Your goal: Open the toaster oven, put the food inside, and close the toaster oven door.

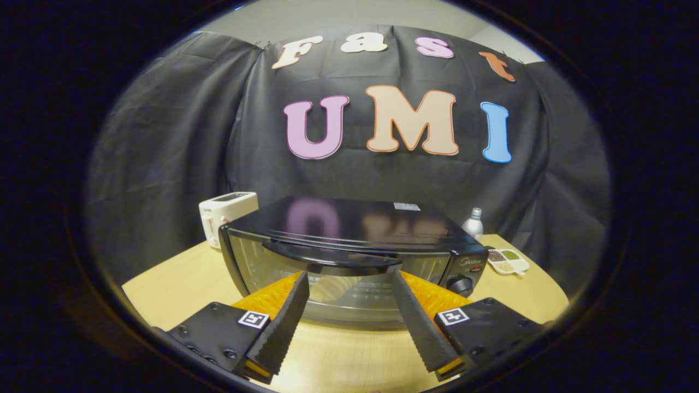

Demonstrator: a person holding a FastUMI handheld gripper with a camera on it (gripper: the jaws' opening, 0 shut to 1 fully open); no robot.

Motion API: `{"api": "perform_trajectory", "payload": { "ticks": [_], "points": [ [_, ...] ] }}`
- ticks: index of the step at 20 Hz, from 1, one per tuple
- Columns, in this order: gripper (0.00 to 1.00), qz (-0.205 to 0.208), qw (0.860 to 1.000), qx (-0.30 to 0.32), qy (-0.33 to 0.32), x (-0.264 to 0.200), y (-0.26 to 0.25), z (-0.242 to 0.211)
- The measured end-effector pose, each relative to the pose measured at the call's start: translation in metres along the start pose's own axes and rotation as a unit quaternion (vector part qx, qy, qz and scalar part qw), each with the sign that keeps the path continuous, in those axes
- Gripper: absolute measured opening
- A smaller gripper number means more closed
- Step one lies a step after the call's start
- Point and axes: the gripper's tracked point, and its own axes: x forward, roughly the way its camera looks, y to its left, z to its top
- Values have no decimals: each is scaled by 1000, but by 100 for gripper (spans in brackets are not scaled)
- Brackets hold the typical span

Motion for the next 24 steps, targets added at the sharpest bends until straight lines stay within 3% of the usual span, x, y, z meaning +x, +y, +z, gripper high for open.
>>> {"api": "perform_trajectory", "payload": {
  "ticks": [5, 13, 24],
  "points": [
    [96, 22, 999, 29, -36, -46, -2, 44],
    [96, 32, 996, 3, -84, -107, -9, 102],
    [96, 26, 994, 18, -102, -131, -23, 109]
  ]
}}
